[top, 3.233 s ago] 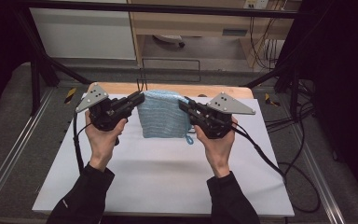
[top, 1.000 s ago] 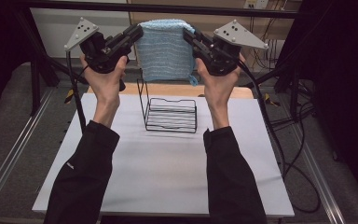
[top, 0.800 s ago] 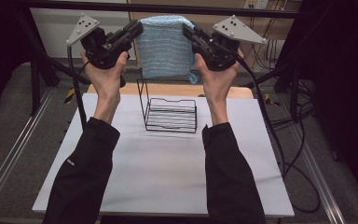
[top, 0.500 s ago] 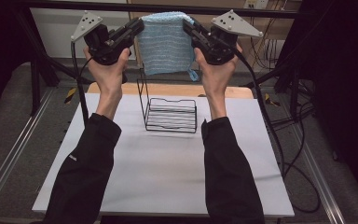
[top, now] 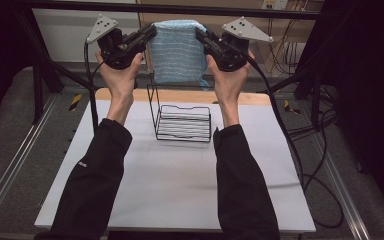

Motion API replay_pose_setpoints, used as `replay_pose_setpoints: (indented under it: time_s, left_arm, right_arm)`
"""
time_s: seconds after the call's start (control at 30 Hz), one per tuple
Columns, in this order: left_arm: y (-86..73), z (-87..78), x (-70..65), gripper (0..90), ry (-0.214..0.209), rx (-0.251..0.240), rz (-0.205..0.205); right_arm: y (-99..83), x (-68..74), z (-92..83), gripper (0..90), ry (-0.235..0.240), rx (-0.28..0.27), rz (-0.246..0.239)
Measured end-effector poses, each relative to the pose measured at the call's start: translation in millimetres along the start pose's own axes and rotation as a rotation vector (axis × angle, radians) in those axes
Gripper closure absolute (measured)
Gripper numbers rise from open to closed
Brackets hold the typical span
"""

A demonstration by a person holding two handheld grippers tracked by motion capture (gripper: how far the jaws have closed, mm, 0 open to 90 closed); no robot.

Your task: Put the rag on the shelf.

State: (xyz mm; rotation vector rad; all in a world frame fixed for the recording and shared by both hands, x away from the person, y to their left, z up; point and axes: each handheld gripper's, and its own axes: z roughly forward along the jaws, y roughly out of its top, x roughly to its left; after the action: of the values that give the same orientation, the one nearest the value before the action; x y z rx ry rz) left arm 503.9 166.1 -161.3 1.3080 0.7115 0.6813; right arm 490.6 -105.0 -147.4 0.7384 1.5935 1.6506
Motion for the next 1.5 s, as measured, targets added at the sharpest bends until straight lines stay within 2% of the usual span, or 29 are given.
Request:
replay_pose_setpoints:
  time_s: [0.27,0.43,0.53,0.67,0.97,1.33,1.5]
  left_arm:
    - [-14.9,6.8,3.1,82.4,-0.005,0.030,0.001]
    - [-22.7,8.5,2.7,82.3,-0.010,0.057,0.022]
    - [-28.7,8.1,1.8,82.3,-0.021,0.064,0.017]
    - [-37.0,5.2,1.9,82.3,-0.031,0.085,0.032]
    - [-57.1,-0.6,3.0,82.3,-0.052,0.119,0.019]
    - [-66.2,-9.3,0.7,82.2,-0.096,0.138,0.027]
    - [-68.2,-14.5,-1.9,82.2,-0.103,0.154,0.036]
  right_arm:
    - [-14.3,-5.5,1.1,80.8,-0.005,0.029,0.008]
    - [-23.9,-8.4,-0.3,80.8,-0.007,0.045,0.013]
    - [-30.8,-9.4,-3.0,80.7,-0.004,0.046,0.024]
    - [-41.1,-9.6,-6.6,80.8,0.001,0.055,0.042]
    - [-62.8,-7.2,-11.5,80.8,0.007,0.093,0.059]
    - [-74.8,-5.4,-22.8,80.6,0.032,0.109,0.064]
    - [-76.7,-2.7,-28.4,80.3,0.049,0.124,0.058]
